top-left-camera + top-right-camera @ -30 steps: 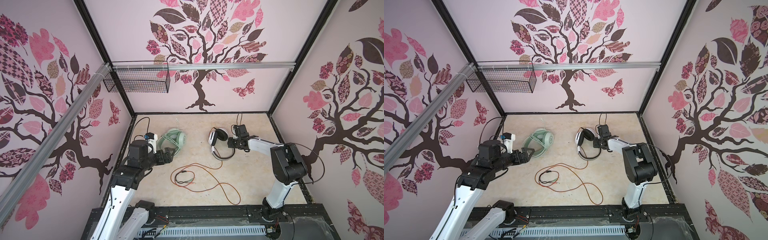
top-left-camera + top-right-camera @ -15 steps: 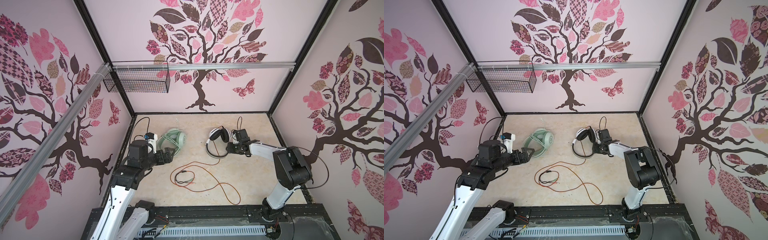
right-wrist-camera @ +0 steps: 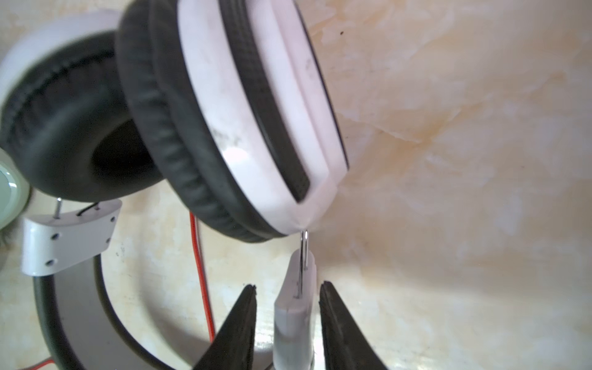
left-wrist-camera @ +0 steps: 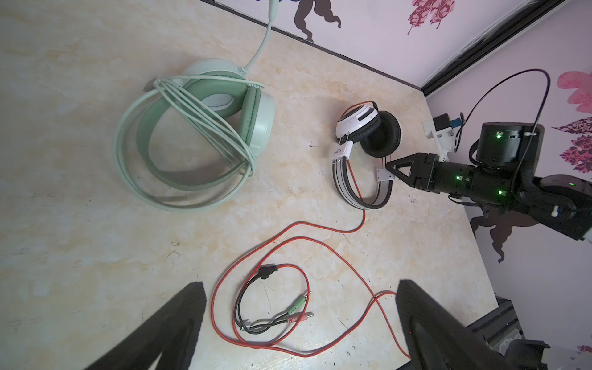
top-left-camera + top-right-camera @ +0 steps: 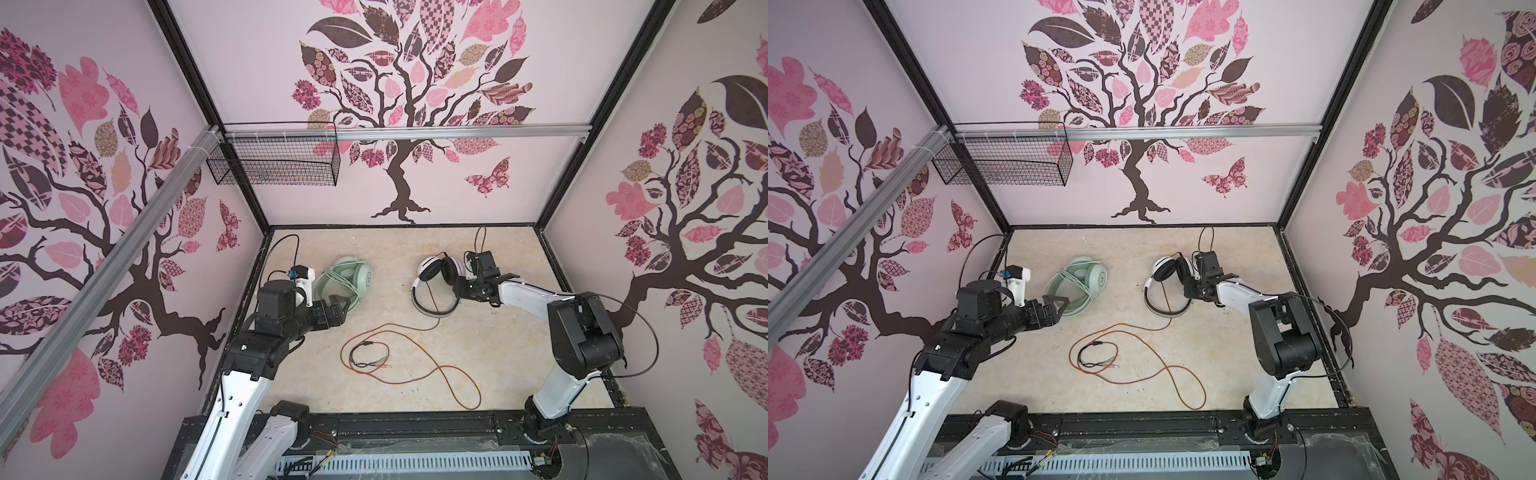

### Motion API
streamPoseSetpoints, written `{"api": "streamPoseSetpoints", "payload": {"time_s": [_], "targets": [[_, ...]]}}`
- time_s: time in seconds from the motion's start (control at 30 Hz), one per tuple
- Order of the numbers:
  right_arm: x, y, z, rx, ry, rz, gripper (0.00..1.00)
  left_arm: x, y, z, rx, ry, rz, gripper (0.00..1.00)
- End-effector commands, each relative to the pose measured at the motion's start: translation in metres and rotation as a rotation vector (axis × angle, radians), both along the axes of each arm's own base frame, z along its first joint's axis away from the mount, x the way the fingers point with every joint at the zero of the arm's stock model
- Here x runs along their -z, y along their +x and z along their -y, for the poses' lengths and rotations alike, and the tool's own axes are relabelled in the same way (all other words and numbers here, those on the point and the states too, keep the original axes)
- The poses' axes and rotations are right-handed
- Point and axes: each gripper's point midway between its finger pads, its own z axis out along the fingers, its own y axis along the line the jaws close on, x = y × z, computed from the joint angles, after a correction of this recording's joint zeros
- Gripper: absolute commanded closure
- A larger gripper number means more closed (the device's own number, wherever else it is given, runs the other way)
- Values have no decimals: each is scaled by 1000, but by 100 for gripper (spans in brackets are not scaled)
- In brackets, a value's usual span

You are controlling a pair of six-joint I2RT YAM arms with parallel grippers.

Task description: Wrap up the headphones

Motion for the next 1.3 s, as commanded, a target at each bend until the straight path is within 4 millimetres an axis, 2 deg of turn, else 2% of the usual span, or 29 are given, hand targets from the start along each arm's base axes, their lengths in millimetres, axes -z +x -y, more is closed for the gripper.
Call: {"api": "streamPoseSetpoints", "payload": {"time_s": [0.0,0.17,0.23,0.33,0.4,0.53,0.77,0.87,1.1,1.27], "targets": [[8,3,-2,20,-19,-23,69,6,0,-2,-1,13,2,4],[14,-2,0,46,-47,-31,76,5,0,-2,-2,11,5,3],[14,-2,2,66,-57,-31,82,5,0,-2,-2,11,6,4],[12,-4,4,92,-53,-32,85,5,0,-2,-1,12,6,3],[11,-6,7,127,-42,-33,91,4,0,-2,-2,12,8,4],[14,-16,12,218,4,-61,92,4,0,-2,-2,11,8,4],[15,-46,19,431,23,-84,89,3,-1,-2,-2,10,11,4],[8,-60,17,502,52,-77,90,3,-1,-2,-3,10,14,4],[4,-98,11,643,198,-123,91,3,-2,-2,2,11,16,4],[-2,-121,4,718,242,-125,92,4,-2,-3,-6,26,4,4]]}}
